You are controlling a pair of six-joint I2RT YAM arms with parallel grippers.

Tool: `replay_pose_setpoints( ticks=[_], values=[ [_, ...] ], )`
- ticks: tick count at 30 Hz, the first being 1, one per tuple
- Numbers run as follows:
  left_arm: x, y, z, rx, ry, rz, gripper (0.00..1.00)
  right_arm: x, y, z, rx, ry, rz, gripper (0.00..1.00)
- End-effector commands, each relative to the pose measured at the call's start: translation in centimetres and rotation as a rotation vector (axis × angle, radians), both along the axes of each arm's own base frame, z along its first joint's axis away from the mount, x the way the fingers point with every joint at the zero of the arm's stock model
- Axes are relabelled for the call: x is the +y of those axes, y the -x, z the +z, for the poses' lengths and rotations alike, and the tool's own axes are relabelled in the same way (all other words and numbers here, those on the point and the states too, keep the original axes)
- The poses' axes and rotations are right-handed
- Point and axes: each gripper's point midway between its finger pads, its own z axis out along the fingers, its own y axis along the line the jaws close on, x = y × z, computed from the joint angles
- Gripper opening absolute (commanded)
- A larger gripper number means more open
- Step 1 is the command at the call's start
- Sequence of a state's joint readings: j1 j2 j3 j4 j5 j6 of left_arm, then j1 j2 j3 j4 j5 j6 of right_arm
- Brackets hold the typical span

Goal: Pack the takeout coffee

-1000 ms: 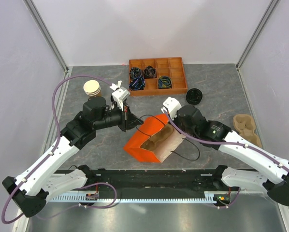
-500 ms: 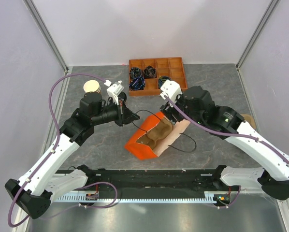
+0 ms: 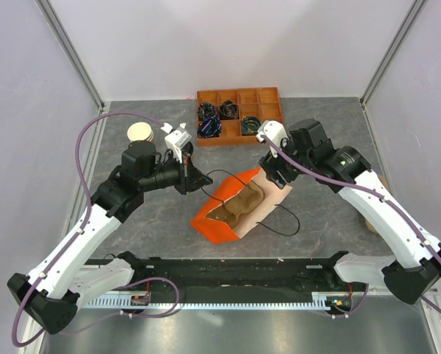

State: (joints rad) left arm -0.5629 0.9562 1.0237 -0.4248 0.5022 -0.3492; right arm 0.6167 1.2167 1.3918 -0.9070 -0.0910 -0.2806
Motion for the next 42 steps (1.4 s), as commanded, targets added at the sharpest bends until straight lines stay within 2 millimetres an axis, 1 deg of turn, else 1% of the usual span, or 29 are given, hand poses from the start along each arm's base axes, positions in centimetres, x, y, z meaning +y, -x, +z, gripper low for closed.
replay_pose_setpoints(
  ticks=[1, 3, 4, 6, 7, 10, 11, 12, 13, 14, 15, 16, 17, 19, 20, 21, 23, 26, 27, 28, 29, 30, 31, 32, 33, 35, 37, 40, 42],
  values=[
    [0.2, -0.3, 0.5, -0.053, -0.023, -0.018, 0.02, 1.1, 2.2, -1.0, 0.085, -0.034, 0.128, 0.61],
    [0.2, -0.4, 0.6, -0.059, -0.022, -0.018, 0.02, 1.2, 2.4, -1.3, 0.098, -0.034, 0.139, 0.52],
    [0.2, -0.5, 0.7, -0.06, -0.024, -0.018, 0.02, 1.2, 2.4, -1.5, 0.105, -0.032, 0.137, 0.39],
    [0.2, -0.6, 1.0, -0.077, -0.025, -0.016, 0.02, 1.3, 2.5, -1.3, 0.112, -0.045, 0.126, 0.21],
    [0.3, -0.8, 1.2, -0.085, -0.027, -0.012, 0.02, 1.5, 2.4, -1.0, 0.117, -0.055, 0.118, 0.0],
    [0.3, -1.0, 3.3, -0.171, -0.012, -0.027, 0.05, 1.7, 2.6, -0.3, 0.154, -0.101, 0.061, 0.0],
    [-0.1, -0.3, 5.4, -0.228, 0.025, -0.074, 0.1, 1.7, 2.9, -0.3, 0.176, -0.118, 0.04, 0.0],
    [-0.3, -0.1, 6.8, -0.306, 0.03, -0.11, 0.26, 1.8, 3.2, -0.3, 0.212, -0.143, 0.004, 0.0],
    [-0.8, 0.6, 8.0, -0.365, 0.036, -0.146, 0.35, 1.8, 3.6, -0.5, 0.244, -0.148, -0.017, 0.0],
    [-0.7, 0.4, 9.7, -0.44, 0.027, -0.121, 0.42, 1.8, 3.8, -0.5, 0.26, -0.154, -0.028, 0.0],
    [-0.7, 0.4, 10.3, -0.524, -0.003, -0.131, 0.53, 1.8, 3.9, -0.5, 0.279, -0.169, -0.057, 0.0],
    [-0.6, 0.5, 10.8, -0.571, -0.023, -0.142, 0.55, 1.7, 3.9, -0.2, 0.272, -0.173, -0.064, 0.0],
    [-0.1, 0.0, 12.2, -0.626, -0.038, -0.103, 0.56, 1.5, 3.7, 0.0, 0.262, -0.173, -0.08, 0.0],
    [0.0, -0.5, 13.2, -0.691, -0.075, -0.102, 0.56, 1.4, 3.5, 0.6, 0.266, -0.191, -0.102, 0.0],
    [-0.1, 0.2, 14.5, -0.729, -0.074, -0.134, 0.55, 1.3, 3.5, 0.7, 0.286, -0.209, -0.124, 0.0],
    [-0.8, 1.1, 14.9, -0.79, -0.093, -0.172, 0.54, 1.3, 3.4, 0.9, 0.29, -0.216, -0.133, 0.0],
    [-1.2, 1.2, 15.7, -0.851, -0.137, -0.163, 0.53, 1.3, 3.6, 1.0, 0.321, -0.228, -0.146, 0.0],
    [-3.2, 2.4, 15.3, -0.868, -0.156, -0.26, 0.46, 1.9, 3.9, 1.9, 0.363, -0.27, -0.132, 0.0],
    [-4.1, 3.3, 15.0, -0.848, -0.15, -0.304, 0.38, 2.1, 4.4, 2.1, 0.386, -0.281, -0.116, 0.0],
    [-5.3, 3.1, 13.9, -0.822, -0.173, -0.328, 0.34, 2.2, 4.5, 1.9, 0.403, -0.28, -0.119, 0.0],
    [-5.6, 2.8, 13.9, -0.822, -0.2, -0.298, 0.3, 2.2, 4.6, 1.9, 0.417, -0.283, -0.13, 0.0],
    [-6.5, 3.6, 13.6, -0.826, -0.203, -0.326, 0.21, 2.0, 4.7, 1.6, 0.433, -0.273, -0.149, 0.0],
    [-7.0, 3.7, 13.3, -0.821, -0.211, -0.33, 0.17, 1.8, 4.6, 1.4, 0.44, -0.263, -0.168, 0.0],
    [-7.7, 3.2, 12.6, -0.814, -0.237, -0.317, 0.15, 1.8, 4.7, 1.3, 0.452, -0.266, -0.183, 0.0],
    [-8.6, 3.8, 11.9, -0.815, -0.258, -0.339, 0.14, 1.6, 5.1, 0.9, 0.475, -0.261, -0.198, 0.0],
    [-9.6, 3.5, 10.3, -0.803, -0.308, -0.339, 0.09, 1.6, 5.4, 0.3, 0.513, -0.257, -0.224, 0.0],
    [-10.5, 4.4, 9.3, -0.818, -0.323, -0.369, 0.07, 1.9, 5.8, 0.1, 0.548, -0.266, -0.215, 0.0],
    [-11.3, 4.1, 5.6, -0.786, -0.372, -0.387, 0.03, 2.3, 6.0, 0.3, 0.56, -0.284, -0.199, 0.0],
    [-11.8, 3.9, 4.2, -0.782, -0.383, -0.397, 0.02, 2.4, 6.1, 0.3, 0.559, -0.291, -0.194, 0.0]
  ],
)
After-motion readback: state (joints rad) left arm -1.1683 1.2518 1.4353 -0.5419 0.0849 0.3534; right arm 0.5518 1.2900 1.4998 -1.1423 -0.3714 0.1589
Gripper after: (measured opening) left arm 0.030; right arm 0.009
